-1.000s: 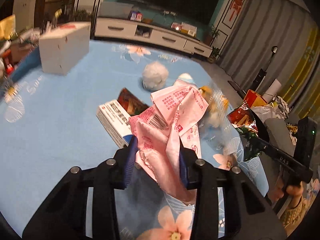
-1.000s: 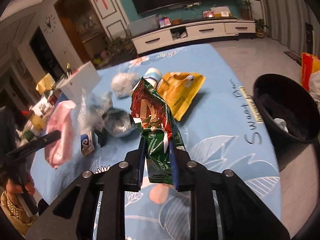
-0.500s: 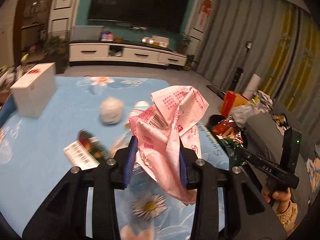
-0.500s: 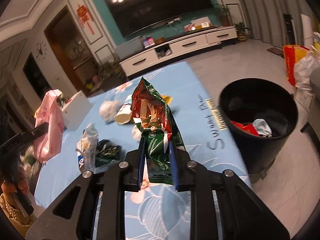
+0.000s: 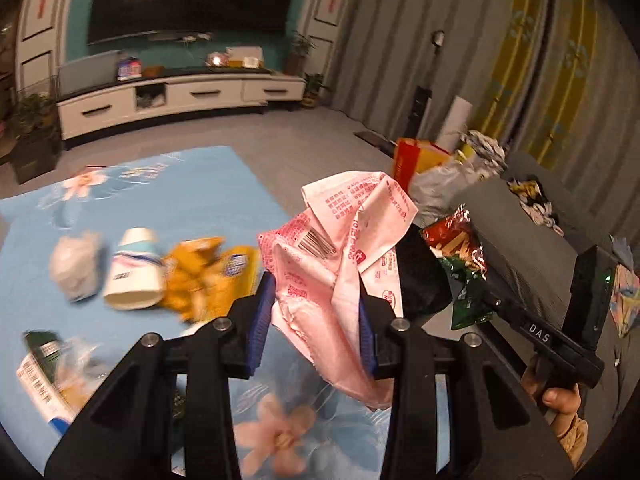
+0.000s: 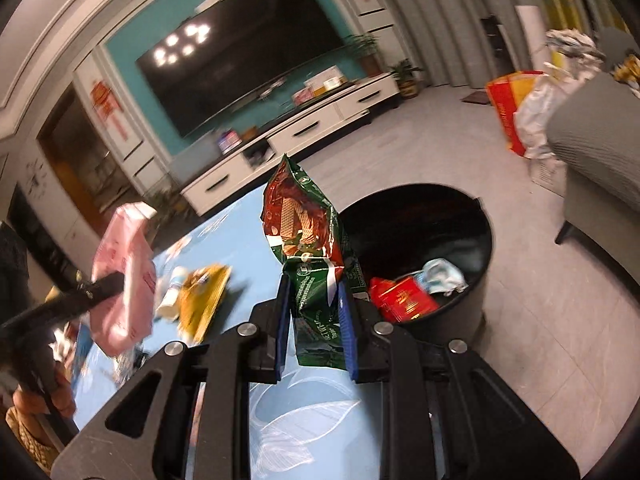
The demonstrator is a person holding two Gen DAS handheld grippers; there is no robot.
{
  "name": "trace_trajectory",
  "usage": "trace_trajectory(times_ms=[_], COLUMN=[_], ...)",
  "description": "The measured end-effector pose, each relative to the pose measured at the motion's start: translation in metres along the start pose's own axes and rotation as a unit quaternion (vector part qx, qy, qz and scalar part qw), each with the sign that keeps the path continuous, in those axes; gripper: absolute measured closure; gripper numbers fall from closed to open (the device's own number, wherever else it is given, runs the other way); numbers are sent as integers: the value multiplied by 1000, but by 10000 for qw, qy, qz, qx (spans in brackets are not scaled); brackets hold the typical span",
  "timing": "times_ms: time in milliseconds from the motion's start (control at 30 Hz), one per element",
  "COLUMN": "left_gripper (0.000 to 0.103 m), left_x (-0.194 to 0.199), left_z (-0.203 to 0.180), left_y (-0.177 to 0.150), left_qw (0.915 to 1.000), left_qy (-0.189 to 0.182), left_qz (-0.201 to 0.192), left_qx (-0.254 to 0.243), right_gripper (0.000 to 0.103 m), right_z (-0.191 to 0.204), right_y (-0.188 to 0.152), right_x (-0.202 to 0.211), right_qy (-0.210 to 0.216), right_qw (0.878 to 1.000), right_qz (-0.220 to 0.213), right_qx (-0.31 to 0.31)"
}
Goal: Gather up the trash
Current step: 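Carry both bags over the black bin and open both tools to drop them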
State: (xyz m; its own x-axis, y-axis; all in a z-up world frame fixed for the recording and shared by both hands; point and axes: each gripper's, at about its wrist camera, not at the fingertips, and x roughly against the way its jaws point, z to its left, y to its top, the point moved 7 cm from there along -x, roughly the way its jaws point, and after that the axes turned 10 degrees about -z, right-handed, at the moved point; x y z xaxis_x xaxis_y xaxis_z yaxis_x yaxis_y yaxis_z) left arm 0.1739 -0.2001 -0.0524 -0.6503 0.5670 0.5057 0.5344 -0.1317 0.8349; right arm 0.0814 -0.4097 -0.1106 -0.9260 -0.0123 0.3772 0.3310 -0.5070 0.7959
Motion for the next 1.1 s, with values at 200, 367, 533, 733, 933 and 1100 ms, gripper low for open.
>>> trace_trajectory(times_ms=[200,367,533,733,933,1100], left_gripper=[64,64,62,33,17,3], left_x=[-65,-115,-155,-167,-144,-98], left_z=[-39,-67,-83,-87,-79,-66], left_y=[-2,-2,-10,-12,-8,-4], left_qw=[9989,9968,9946,9944,9958,9983], left_qy=[-268,-366,-311,-237,-150,-185], left_qz=[339,583,792,809,644,427], left_qx=[-178,-395,-594,-639,-633,-348], right_gripper=[80,79,78,58,51,37], right_z=[-37,-55,-71,-88,-82,-69], right_y=[10,13,7,0,4,0], right_x=[-20,-38,-57,-66,-48,-26], right_qy=[-298,-431,-585,-741,-695,-615], right_qw=[9991,9981,9968,9939,9941,9953], right_qz=[-2,52,207,319,203,190], right_qx=[-296,-446,-509,-755,-804,-728])
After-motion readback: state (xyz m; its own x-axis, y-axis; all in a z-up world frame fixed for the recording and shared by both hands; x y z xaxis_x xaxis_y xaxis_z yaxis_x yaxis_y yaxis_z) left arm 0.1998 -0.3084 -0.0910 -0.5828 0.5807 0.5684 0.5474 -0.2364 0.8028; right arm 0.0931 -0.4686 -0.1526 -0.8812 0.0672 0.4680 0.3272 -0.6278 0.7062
